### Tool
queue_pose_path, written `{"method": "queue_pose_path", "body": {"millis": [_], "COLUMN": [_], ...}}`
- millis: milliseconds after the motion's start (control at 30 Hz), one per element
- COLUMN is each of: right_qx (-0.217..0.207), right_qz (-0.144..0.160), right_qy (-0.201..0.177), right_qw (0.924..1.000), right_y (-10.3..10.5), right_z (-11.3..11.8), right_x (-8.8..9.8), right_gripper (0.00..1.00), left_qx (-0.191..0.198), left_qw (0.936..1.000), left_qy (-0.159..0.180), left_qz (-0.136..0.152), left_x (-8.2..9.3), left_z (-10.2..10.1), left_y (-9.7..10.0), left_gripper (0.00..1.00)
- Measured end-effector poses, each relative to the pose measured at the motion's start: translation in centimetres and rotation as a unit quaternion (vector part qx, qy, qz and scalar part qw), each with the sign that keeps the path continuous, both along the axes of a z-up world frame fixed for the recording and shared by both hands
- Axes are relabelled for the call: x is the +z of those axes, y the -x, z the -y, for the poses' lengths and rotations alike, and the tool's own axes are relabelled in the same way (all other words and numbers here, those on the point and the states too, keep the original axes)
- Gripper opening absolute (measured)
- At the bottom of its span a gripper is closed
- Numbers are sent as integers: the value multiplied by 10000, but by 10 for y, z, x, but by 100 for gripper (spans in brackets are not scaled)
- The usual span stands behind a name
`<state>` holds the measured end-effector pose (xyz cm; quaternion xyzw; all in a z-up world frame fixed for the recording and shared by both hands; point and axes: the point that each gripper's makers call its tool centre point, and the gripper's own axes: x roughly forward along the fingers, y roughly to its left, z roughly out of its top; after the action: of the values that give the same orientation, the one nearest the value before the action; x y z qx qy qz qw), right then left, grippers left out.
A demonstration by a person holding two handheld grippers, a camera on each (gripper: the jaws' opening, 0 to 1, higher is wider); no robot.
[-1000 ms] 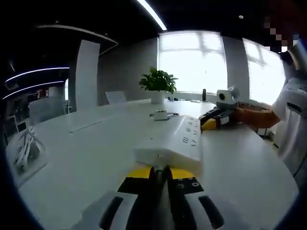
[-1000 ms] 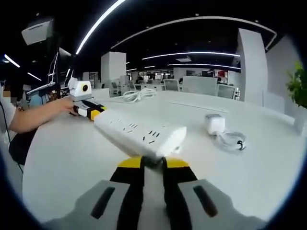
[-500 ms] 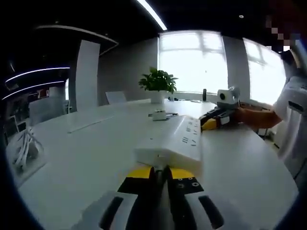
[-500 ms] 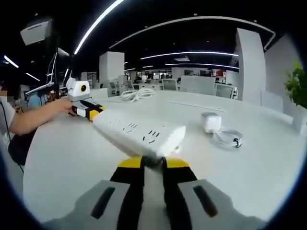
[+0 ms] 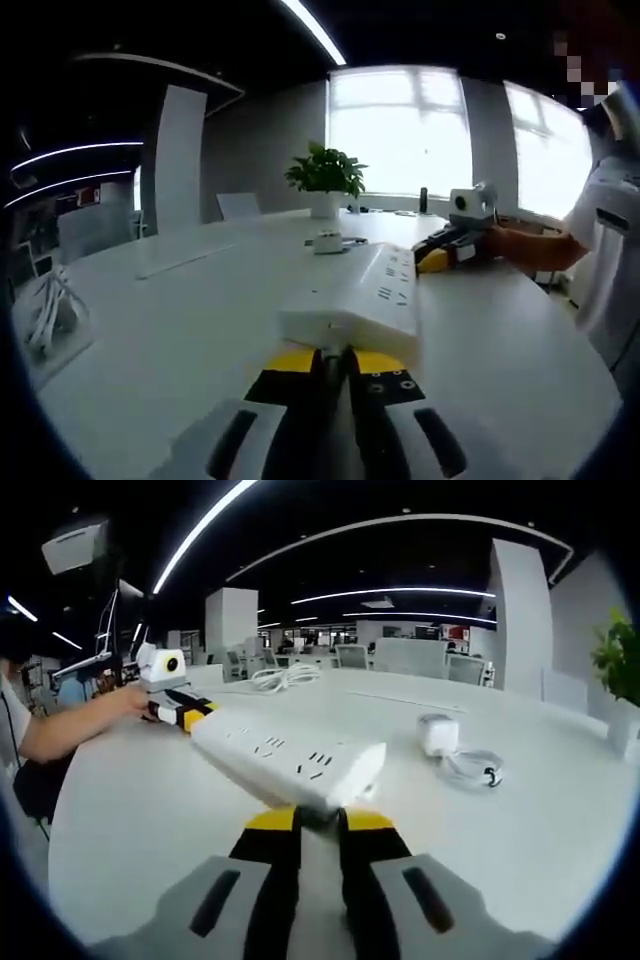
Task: Straighten the power strip on the desk, plug the charger into it
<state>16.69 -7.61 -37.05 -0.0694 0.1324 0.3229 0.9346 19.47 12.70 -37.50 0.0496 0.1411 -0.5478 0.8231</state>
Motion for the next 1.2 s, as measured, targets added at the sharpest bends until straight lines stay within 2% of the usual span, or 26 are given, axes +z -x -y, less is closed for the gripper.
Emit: {"method": "queue_pose_path", "body": {"millis": [333, 467, 833, 900, 1000, 1200], "right_qx": [112, 187, 266, 240, 164, 222], "right_qz": [53, 62, 89, 145, 48, 190], "right_qy": [-11, -18, -6, 37, -26, -91], "right_qw": [9999, 9998, 9996, 9996, 9999, 9995], "right_y": [1, 2, 4, 4, 3, 5], "right_z": [-1, -2, -5, -5, -5, -6], "right_x": [1, 1, 3, 4, 4, 10], "right_gripper": [16, 19, 23, 25, 33, 32], "left_qx": [-40, -39, 15, 24, 33, 68], "left_qw": [10000, 9997, 9989, 9989, 9989, 9991], "left_qy": [46, 49, 66, 68, 75, 88], "left_qz": [68, 233, 457, 467, 459, 417], "left_x": [1, 3, 7, 7, 8, 8], "left_z": [0, 0, -2, -2, -3, -4], "left_y": [0, 0, -1, -1, -1, -2], "left_gripper": [15, 16, 16, 17, 17, 18]}}
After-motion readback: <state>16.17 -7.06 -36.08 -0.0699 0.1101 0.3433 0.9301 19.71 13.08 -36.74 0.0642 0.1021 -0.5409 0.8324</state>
